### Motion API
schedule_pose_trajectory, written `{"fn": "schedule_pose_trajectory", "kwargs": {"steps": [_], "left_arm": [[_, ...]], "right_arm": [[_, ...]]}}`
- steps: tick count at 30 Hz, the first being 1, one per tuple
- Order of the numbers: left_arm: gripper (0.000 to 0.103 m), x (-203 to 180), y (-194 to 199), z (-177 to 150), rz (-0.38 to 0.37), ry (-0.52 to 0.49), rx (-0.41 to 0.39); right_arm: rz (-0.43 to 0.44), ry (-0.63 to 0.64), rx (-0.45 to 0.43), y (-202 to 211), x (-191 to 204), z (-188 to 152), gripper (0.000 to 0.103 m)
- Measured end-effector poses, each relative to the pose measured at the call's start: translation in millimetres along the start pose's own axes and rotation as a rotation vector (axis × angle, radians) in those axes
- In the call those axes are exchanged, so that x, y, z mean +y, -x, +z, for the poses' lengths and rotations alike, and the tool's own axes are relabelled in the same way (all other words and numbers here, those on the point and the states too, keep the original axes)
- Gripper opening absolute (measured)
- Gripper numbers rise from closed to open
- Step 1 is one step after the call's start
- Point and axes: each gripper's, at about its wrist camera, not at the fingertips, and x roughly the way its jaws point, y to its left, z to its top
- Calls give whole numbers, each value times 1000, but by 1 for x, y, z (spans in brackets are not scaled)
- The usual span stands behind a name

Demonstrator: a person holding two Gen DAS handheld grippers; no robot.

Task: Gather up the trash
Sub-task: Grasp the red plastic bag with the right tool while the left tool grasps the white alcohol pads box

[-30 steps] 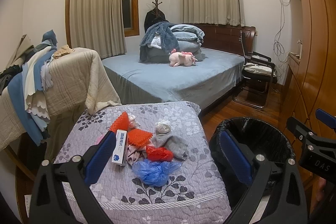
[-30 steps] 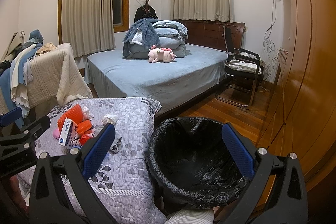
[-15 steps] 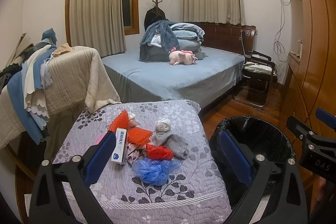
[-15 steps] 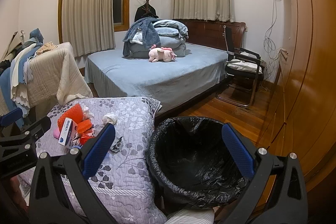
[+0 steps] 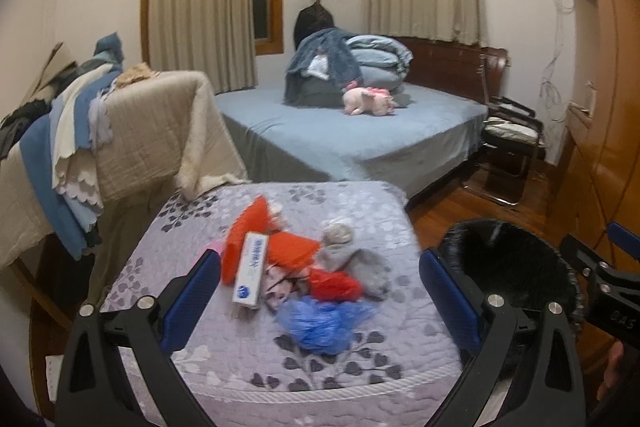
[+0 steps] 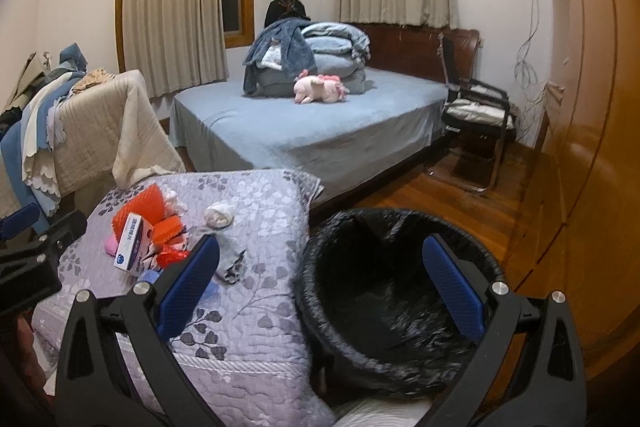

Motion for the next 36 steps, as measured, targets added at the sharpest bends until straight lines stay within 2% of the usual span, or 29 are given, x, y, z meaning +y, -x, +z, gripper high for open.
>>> {"fn": "schedule_pose_trajectory", "kwargs": {"steps": [9, 15, 18, 20, 22, 36], "left_arm": [[97, 50, -43, -19, 115, 7, 28], [97, 72, -76, -30, 141, 5, 62], [92, 76, -92, -39, 150, -10, 84], [90, 79, -104, -44, 151, -17, 103], [86, 83, -113, -48, 146, -12, 118], [84, 119, -142, -61, 185, 28, 172]], "right_arm": [[86, 33, 61, -54, 39, -11, 98], [113, 56, 90, -91, 62, -19, 98], [135, 63, 109, -109, 71, -22, 94], [151, 70, 127, -121, 77, -25, 83], [171, 77, 152, -134, 84, -27, 79], [299, 138, 229, -188, 152, -41, 71]]}}
